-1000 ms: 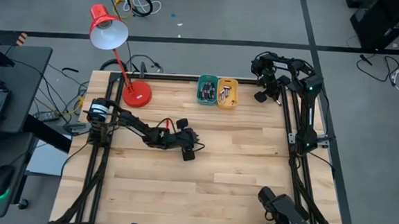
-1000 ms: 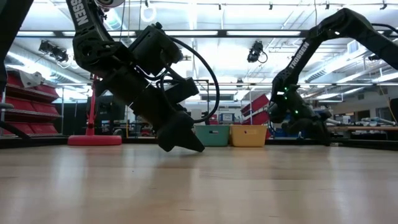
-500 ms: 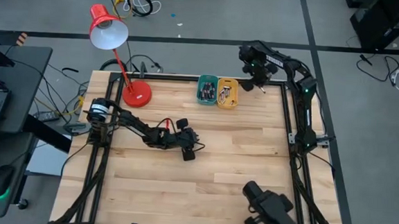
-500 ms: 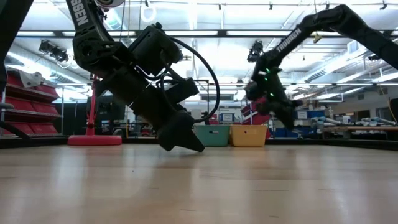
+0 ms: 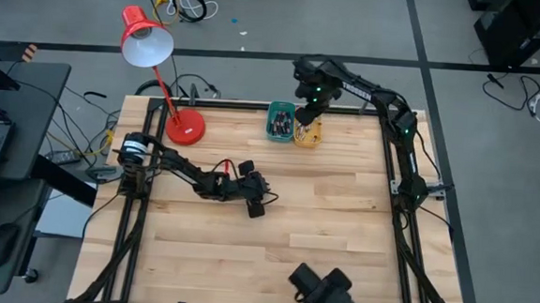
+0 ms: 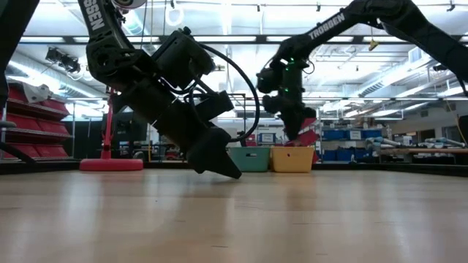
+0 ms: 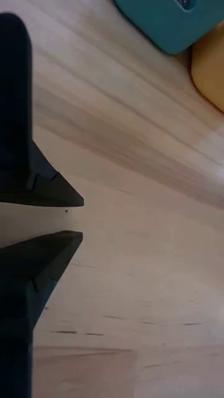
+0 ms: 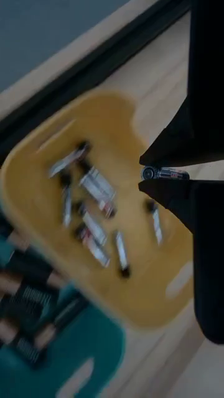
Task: Sort batteries
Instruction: Put the silver battery into the yellow bin, then return to Home Position
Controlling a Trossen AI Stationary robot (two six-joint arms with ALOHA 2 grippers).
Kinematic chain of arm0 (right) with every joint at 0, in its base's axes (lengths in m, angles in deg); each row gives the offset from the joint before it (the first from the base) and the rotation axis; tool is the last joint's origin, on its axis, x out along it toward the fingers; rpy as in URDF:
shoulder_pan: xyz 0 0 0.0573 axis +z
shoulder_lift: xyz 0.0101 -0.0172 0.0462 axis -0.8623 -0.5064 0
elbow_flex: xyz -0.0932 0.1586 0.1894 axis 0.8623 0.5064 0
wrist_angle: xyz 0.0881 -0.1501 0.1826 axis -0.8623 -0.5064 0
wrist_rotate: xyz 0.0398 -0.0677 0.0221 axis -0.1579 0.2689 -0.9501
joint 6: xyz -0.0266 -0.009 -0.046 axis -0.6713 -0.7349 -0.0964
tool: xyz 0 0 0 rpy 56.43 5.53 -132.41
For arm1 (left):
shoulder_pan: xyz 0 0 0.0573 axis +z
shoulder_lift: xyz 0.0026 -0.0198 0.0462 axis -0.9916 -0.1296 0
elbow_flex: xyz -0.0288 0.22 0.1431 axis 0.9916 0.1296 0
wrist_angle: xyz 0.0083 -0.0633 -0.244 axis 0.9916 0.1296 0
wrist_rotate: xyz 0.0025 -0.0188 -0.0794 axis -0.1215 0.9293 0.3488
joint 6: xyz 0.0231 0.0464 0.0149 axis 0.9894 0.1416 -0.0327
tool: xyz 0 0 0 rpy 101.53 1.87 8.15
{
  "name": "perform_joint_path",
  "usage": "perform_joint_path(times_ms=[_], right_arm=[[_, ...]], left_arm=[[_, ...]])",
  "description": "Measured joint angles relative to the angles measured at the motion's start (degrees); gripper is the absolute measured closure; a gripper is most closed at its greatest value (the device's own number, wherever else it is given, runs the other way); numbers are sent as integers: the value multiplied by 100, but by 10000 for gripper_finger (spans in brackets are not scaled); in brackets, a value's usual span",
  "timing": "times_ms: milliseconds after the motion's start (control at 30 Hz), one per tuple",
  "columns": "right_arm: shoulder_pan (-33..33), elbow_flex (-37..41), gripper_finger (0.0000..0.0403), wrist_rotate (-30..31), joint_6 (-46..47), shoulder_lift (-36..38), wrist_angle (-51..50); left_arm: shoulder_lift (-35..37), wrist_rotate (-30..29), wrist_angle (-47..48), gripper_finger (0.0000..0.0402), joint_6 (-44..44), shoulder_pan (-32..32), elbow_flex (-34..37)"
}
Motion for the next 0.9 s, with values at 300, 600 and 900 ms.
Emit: perform_joint_path(times_ms=[300, 600, 900], right_arm=[[383, 0, 326, 63, 269, 0, 309], [679, 0, 279, 96, 167, 464, 348], [1504, 236, 302, 277, -111, 2147, 973]], left_arm=[[47, 177, 287, 310, -446, -29, -11], [547, 389, 882, 310, -573, -250, 9], [1901, 247, 2162, 310, -518, -246, 7]])
